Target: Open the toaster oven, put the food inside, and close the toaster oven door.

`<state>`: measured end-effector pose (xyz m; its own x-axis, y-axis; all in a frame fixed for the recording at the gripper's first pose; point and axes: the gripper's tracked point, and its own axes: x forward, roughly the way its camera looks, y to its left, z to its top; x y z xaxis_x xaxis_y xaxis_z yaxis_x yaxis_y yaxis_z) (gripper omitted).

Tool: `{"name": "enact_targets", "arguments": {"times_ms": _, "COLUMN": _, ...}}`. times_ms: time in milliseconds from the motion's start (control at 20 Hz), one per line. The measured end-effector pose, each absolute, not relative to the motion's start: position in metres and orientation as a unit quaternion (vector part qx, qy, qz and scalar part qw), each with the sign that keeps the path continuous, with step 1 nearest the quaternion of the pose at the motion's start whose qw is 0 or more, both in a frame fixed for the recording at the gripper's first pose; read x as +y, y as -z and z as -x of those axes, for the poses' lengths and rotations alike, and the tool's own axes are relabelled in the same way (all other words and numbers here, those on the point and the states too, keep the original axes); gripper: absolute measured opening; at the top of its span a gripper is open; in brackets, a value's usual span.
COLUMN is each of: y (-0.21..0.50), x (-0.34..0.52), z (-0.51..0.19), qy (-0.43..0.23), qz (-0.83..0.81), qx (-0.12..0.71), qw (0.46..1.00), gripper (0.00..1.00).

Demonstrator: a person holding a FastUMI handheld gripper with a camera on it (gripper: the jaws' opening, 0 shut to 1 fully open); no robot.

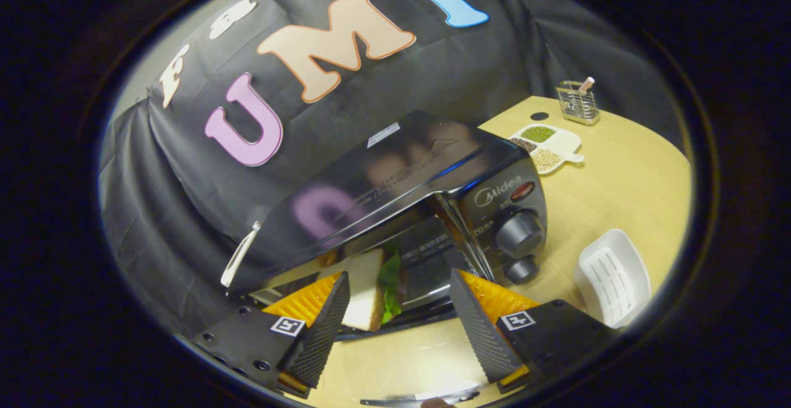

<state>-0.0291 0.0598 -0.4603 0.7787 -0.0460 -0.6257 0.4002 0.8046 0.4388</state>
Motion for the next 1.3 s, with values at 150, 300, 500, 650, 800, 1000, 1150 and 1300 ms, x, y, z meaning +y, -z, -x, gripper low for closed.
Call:
{"name": "enact_targets", "arguments": {"times_ms": 150, "y": 0.458, "x": 0.069, "z": 0.053, "qy": 0.094, "qz": -0.256, "qx": 0.338, "qw": 0.901, "gripper": 0.99}}
{"name": "enact_targets", "arguments": {"times_ms": 300, "y": 0.46, "x": 0.083, "z": 0.081, "qy": 0.061, "qz": -0.223, "qx": 0.371, "qw": 0.899, "gripper": 0.99}}
{"name": "enact_targets", "arguments": {"times_ms": 500, "y": 0.461, "x": 0.107, "z": 0.116, "qy": 0.022, "qz": -0.185, "qx": 0.409, "qw": 0.893, "gripper": 0.99}}
{"name": "enact_targets", "arguments": {"times_ms": 650, "y": 0.462, "x": 0.117, "z": 0.138, "qy": -0.005, "qz": -0.173, "qx": 0.43, "qw": 0.886, "gripper": 0.99}}
{"name": "enact_targets", "arguments": {"times_ms": 800, "y": 0.47, "x": 0.121, "z": 0.16, "qy": -0.019, "qz": -0.175, "qx": 0.461, "qw": 0.869, "gripper": 0.99}}
{"name": "enact_targets", "arguments": {"times_ms": 1000, "y": 0.488, "x": 0.113, "z": 0.186, "qy": -0.029, "qz": -0.173, "qx": 0.499, "qw": 0.849, "gripper": 0.99}}
{"name": "enact_targets", "arguments": {"times_ms": 1150, "y": 0.497, "x": 0.118, "z": 0.207, "qy": -0.044, "qz": -0.161, "qx": 0.528, "qw": 0.833, "gripper": 0.99}}
{"name": "enact_targets", "arguments": {"times_ms": 1300, "y": 0.513, "x": 0.119, "z": 0.222, "qy": -0.059, "qz": -0.148, "qx": 0.562, "qw": 0.812, "gripper": 0.99}}
